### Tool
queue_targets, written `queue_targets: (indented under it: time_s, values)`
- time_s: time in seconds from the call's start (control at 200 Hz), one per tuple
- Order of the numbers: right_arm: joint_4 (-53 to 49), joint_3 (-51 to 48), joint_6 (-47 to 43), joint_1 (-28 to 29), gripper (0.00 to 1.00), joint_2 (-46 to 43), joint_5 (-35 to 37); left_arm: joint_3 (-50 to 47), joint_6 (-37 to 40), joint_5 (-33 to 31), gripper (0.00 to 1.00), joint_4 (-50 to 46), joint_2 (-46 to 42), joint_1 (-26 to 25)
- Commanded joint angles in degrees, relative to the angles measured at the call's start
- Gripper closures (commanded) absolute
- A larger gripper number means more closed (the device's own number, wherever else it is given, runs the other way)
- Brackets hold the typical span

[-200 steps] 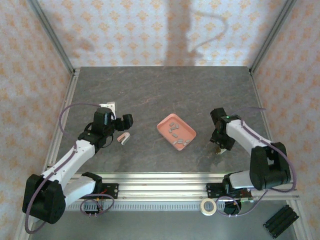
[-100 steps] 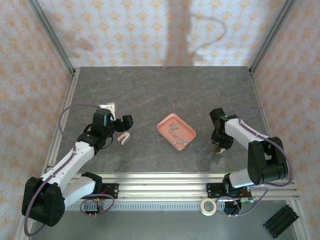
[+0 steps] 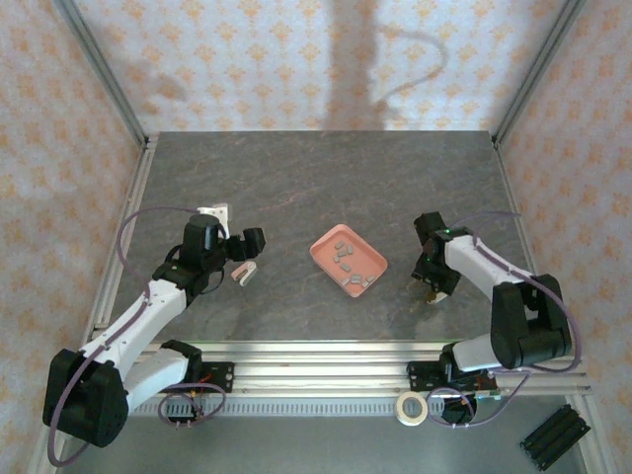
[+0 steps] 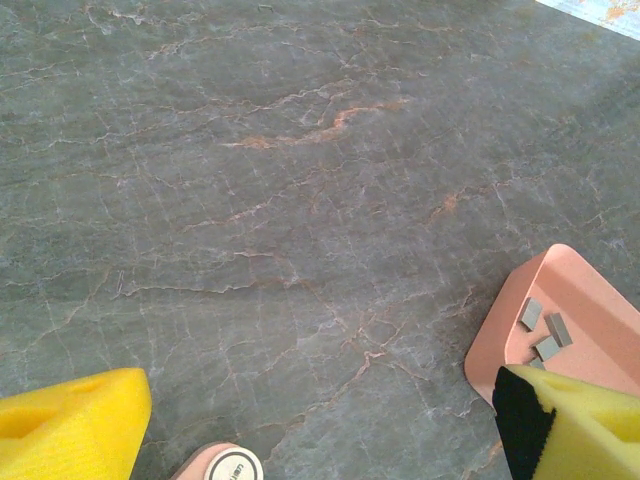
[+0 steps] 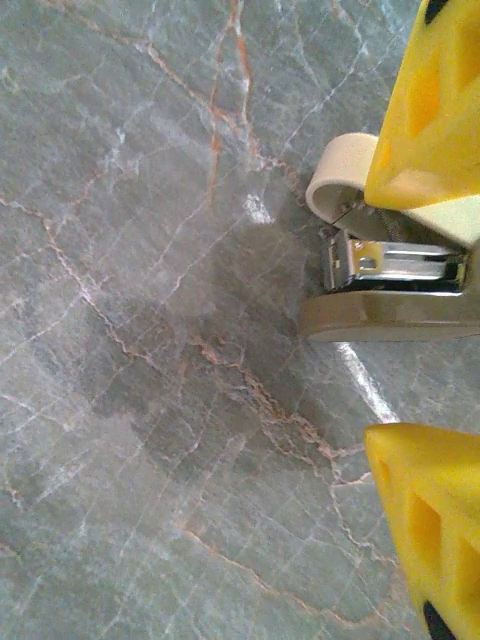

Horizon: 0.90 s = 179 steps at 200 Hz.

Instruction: Load the staples into the stapler

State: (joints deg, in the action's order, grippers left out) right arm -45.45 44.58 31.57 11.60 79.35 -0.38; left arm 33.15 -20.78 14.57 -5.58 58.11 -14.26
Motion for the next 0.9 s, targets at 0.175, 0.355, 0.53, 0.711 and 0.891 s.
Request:
queue_targets:
  time_s: [0.175, 0.355, 0.53, 0.711, 0.891]
  values:
    - [-3.5, -2.0, 2.6, -2.4, 0.35, -5.3, 0.1, -0.9, 0.0, 0.7, 0.11, 1.2, 0.3, -0.3]
    - [0.7, -4.8, 2.6, -3.9, 0.33, -2.9, -3.8, -0.9, 0.4, 0.6, 0.10, 1.0, 0.3, -0.2]
    - [3.9, -4.2, 1.2, -3.9, 0.33, 0.7, -3.1, -1.1, 0.4, 0.7, 0.11, 1.2, 0.4, -0.2]
    - [3.5, -1.8, -1.1, -4.0, 0.35, 3.9, 1.2, -1.2, 0.4, 0.7, 0.11, 1.1, 0.2, -0.3]
    - [4.6, -1.5, -1.9, -4.3, 0.37, 4.8, 0.2, -1.6, 0.6, 0.0, 0.10, 1.5, 0.8, -0.3]
